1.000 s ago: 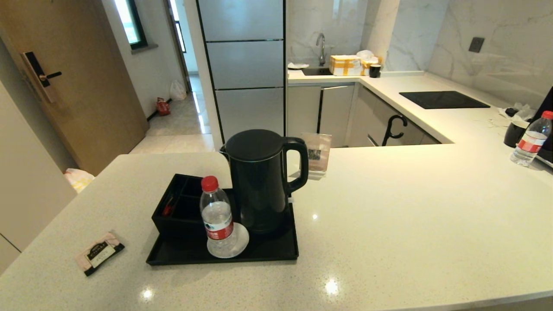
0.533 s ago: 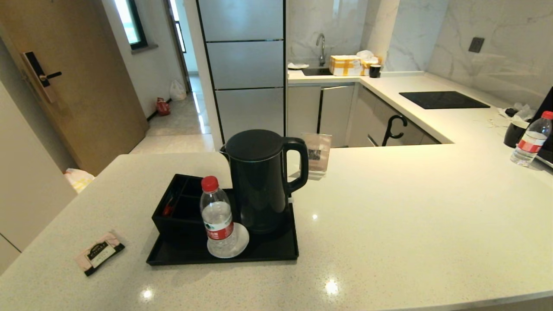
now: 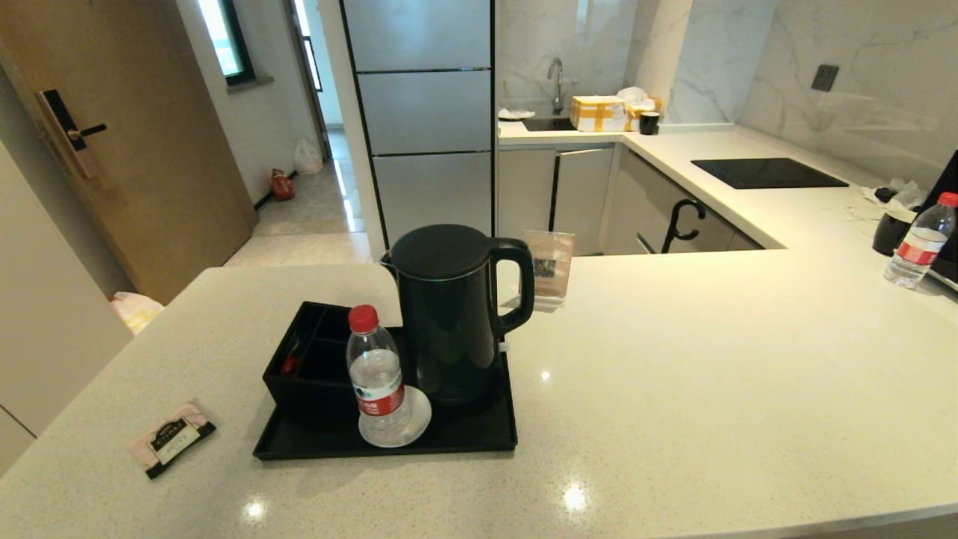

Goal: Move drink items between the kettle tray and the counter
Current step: Return the tea bag to its original position

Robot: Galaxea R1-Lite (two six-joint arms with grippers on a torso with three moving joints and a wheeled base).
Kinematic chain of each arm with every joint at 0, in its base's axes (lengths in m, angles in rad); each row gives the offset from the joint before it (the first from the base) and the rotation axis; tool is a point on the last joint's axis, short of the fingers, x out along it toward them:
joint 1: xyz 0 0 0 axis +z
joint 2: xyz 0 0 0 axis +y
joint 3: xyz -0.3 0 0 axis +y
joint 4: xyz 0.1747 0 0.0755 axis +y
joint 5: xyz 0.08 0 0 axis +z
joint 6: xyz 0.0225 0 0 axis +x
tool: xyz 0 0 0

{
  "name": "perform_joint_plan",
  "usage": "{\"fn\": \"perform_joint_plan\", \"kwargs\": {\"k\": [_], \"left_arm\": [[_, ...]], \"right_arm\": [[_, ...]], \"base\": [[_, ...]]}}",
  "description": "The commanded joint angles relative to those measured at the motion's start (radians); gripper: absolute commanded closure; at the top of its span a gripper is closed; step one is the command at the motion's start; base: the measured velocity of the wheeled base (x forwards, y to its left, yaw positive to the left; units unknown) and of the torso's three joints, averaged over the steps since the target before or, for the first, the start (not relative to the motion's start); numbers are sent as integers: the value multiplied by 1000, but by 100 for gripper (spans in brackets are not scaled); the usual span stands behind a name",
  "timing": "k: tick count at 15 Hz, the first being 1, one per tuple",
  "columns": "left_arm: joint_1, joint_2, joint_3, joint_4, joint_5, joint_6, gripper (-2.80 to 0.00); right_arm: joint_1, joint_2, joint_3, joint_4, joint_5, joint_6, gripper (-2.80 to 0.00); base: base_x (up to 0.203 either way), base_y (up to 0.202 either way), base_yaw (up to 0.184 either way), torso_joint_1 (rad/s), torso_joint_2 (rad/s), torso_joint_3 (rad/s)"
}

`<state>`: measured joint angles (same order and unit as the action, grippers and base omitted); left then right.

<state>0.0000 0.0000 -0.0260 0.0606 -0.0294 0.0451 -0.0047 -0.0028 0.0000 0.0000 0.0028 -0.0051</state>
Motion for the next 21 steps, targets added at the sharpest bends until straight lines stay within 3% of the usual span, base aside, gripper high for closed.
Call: {"fn": "perform_joint_plan", "kwargs": {"k": [1, 4, 6, 9, 12, 15, 17, 21], "left_arm": [[0, 0, -2, 4, 9, 24, 0], [0, 13, -29, 36, 22, 31, 0], [3, 116, -168, 87, 51, 18, 0], [12, 463, -419, 230, 184, -32, 0], [41, 891, -537, 275, 275, -146, 0], [96, 1238, -592, 238, 328, -246, 0], [155, 1448, -624, 151, 345, -286, 0], [234, 1684, -670, -17, 362, -322, 0]], "right_arm": [[0, 3, 0, 0, 0, -1, 0], [0, 3, 0, 0, 0, -1, 0], [0, 3, 0, 0, 0, -1, 0], [0, 3, 0, 0, 0, -1, 0], [0, 3, 0, 0, 0, -1, 0], [0, 3, 0, 0, 0, -1, 0], [0, 3, 0, 0, 0, -1, 0], [0, 3, 0, 0, 0, -1, 0]], "base": [[0, 0, 0, 0, 0, 0], [0, 0, 0, 0, 0, 0], [0, 0, 0, 0, 0, 0], [0, 0, 0, 0, 0, 0], [0, 0, 0, 0, 0, 0], [0, 0, 0, 0, 0, 0], [0, 0, 0, 0, 0, 0], [0, 0, 0, 0, 0, 0]]}}
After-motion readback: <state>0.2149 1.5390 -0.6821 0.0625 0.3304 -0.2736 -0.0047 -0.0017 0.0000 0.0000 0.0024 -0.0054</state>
